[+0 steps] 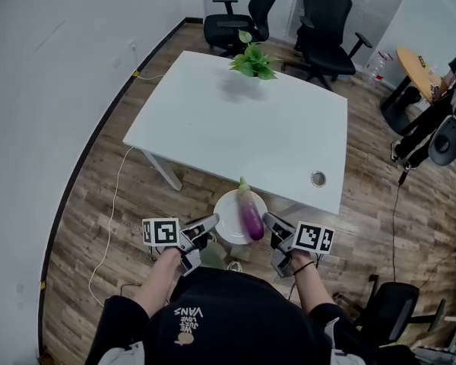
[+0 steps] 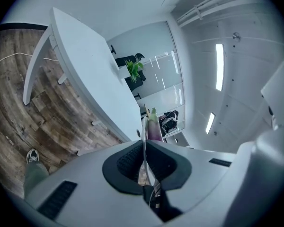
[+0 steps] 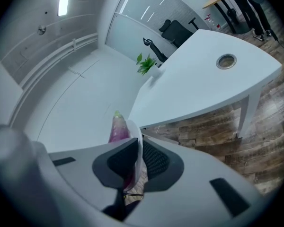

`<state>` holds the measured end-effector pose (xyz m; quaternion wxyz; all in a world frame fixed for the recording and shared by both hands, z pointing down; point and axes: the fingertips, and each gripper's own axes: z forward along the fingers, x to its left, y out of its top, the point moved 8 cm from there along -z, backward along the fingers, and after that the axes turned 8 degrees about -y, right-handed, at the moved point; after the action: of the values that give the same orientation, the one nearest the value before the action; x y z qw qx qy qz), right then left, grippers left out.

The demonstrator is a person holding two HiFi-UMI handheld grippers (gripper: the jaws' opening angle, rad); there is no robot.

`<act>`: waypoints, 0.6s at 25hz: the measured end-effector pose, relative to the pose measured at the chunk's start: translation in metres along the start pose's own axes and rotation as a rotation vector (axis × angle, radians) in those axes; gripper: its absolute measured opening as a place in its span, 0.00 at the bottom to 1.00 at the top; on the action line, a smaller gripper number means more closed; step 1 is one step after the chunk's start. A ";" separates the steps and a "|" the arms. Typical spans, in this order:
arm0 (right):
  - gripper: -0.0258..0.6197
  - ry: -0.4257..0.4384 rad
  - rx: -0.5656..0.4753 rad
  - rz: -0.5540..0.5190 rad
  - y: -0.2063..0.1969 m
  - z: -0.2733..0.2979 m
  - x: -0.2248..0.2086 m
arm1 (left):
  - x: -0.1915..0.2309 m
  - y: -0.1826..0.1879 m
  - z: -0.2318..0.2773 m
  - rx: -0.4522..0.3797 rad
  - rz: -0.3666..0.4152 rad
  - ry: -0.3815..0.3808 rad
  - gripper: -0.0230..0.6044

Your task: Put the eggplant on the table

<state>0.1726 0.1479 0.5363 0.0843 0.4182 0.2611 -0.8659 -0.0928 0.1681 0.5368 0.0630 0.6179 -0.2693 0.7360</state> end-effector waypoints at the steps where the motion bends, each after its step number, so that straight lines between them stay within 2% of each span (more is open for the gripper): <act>1: 0.10 0.001 -0.005 -0.002 0.003 0.006 0.003 | 0.002 0.007 -0.002 0.000 0.003 -0.002 0.08; 8: 0.10 0.001 -0.047 0.011 0.035 0.059 0.033 | 0.017 0.082 -0.012 0.037 0.026 -0.016 0.08; 15: 0.10 -0.012 -0.092 0.034 0.049 0.084 0.049 | 0.026 0.125 -0.014 0.081 0.040 -0.031 0.08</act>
<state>0.1020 0.0655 0.5229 0.1196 0.4131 0.2932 -0.8539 -0.1642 0.0623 0.5204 0.0190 0.6260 -0.2525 0.7376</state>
